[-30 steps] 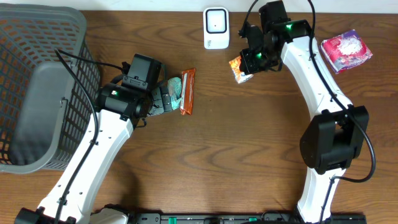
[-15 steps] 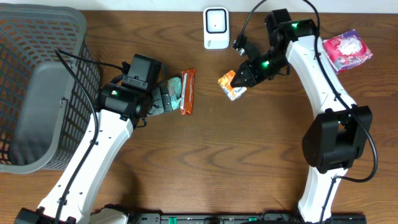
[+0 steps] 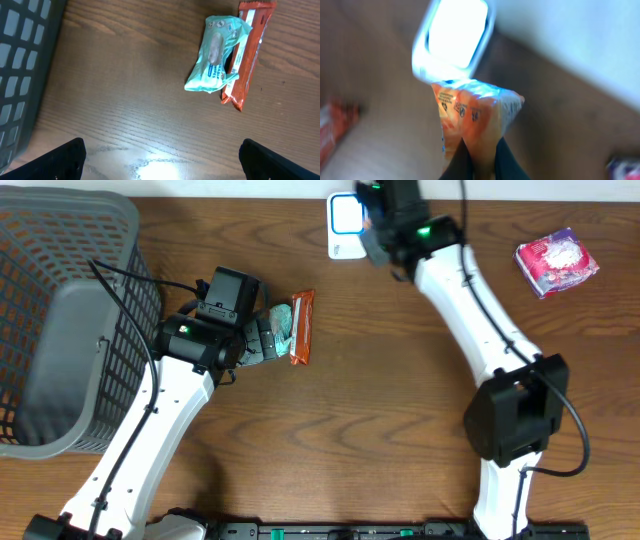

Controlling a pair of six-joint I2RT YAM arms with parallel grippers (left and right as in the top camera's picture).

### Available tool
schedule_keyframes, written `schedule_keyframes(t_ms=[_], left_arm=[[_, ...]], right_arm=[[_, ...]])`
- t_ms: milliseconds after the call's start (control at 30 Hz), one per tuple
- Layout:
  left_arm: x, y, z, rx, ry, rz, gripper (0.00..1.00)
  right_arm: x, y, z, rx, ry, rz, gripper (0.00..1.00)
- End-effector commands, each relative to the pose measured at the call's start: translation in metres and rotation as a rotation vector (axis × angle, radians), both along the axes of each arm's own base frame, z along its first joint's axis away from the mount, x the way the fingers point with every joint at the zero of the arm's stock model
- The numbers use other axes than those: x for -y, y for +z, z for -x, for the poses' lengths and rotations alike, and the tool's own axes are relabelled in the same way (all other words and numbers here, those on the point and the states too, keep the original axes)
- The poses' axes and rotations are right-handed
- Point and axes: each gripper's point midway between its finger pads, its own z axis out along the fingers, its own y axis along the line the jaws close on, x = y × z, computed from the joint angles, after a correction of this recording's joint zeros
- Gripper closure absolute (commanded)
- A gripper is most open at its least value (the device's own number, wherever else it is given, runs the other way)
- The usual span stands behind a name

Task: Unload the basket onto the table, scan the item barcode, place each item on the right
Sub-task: 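Carry the orange packet up to the white scanner, then place the orange packet left of the purple package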

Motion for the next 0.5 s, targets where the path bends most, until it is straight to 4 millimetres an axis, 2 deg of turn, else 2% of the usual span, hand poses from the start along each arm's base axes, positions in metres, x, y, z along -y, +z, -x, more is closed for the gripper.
schedule_keyframes(t_ms=[0,67,100,233,400,467], left_arm=[[-0.003,0.003,-0.001,0.008,0.02,-0.008,0.02],[-0.003,0.003,-0.001,0.008,0.02,-0.008,0.02],[-0.003,0.003,-0.001,0.008,0.019,-0.008,0.02],[-0.003,0.003,-0.001,0.008,0.019,-0.008,0.02],[-0.003,0.003,-0.001,0.008,0.019,-0.008,0.02],[-0.003,0.003,-0.001,0.008,0.019,-0.008,0.02]], right_arm=[[-0.012,0.028,-0.024,0.189,-0.01,0.127,0.99],[-0.023,0.025,-0.037,0.243,-0.007,0.102,0.99],[-0.029,0.018,-0.048,0.275,-0.009,0.087,0.99],[-0.04,-0.004,-0.069,0.327,-0.011,0.057,0.99],[-0.056,-0.032,-0.075,0.311,0.024,0.038,0.99],[-0.052,-0.033,-0.075,0.312,0.007,0.049,0.99]])
